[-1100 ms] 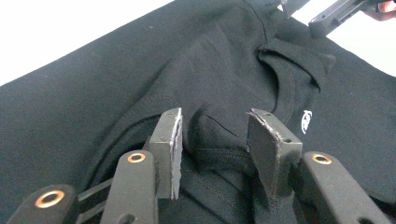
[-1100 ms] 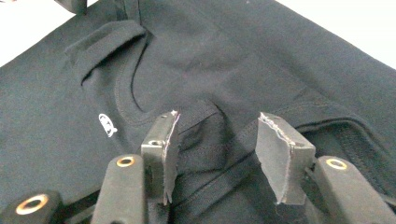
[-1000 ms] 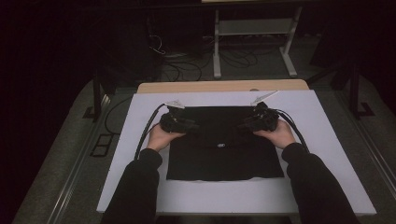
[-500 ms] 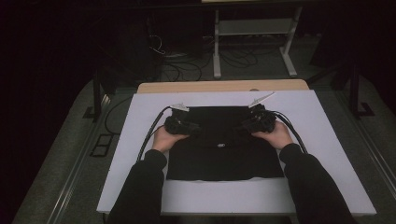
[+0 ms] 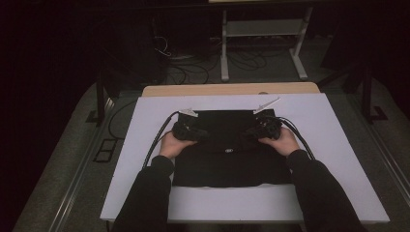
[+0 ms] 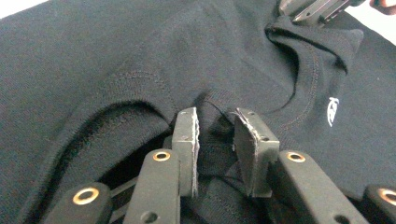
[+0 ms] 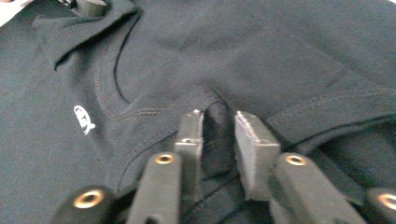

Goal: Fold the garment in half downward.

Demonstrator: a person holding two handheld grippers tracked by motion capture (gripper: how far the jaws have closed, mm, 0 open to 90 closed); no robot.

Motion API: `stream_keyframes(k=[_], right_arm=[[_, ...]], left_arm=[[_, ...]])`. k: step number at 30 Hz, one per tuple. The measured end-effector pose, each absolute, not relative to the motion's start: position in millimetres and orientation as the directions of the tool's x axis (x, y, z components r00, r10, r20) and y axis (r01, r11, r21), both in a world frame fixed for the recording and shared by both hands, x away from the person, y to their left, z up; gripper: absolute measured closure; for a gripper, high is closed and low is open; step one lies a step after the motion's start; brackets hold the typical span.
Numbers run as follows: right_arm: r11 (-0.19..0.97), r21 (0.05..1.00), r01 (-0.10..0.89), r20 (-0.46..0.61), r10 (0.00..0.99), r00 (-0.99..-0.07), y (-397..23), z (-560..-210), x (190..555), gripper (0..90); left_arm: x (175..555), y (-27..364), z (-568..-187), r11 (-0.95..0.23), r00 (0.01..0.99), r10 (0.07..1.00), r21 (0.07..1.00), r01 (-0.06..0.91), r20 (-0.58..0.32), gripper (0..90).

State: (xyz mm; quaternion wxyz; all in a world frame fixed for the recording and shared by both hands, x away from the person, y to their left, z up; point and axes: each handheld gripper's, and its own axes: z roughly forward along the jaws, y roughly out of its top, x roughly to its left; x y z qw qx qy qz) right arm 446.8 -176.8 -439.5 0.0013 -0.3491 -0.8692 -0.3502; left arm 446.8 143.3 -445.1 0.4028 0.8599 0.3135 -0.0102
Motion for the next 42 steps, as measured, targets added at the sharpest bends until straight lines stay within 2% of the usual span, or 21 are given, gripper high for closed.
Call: stream_keyframes(k=[4,8,12,27,42], right_arm=[[0.532,0.606,0.591,0.219,0.603,-0.767,-174.0,-438.2,444.7,82.0],[0.532,0.606,0.591,0.222,0.601,-0.768,-175.5,-435.8,444.3,83.4],[0.53,0.599,0.6,0.233,0.602,-0.764,-179.0,-431.6,442.1,83.9],[0.48,0.647,0.592,0.268,0.584,-0.766,-200.3,-404.0,419.3,84.6],[0.466,0.66,0.59,0.307,0.55,-0.777,-213.3,-406.2,384.5,84.6]], left_arm=[[445.5,141.6,-445.2,-0.484,0.804,0.537,0.688,0.54,-0.254,74.7],[444.4,140.7,-443.1,-0.49,0.803,0.549,0.69,0.533,-0.231,83.2],[442.2,140.9,-440.7,-0.49,0.803,0.55,0.691,0.532,-0.228,85.4],[416.7,140.3,-414.5,-0.498,0.832,0.522,0.724,0.478,-0.19,86.0],[379.6,157.3,-416.7,-0.47,0.834,0.516,0.749,0.467,-0.196,86.0]])
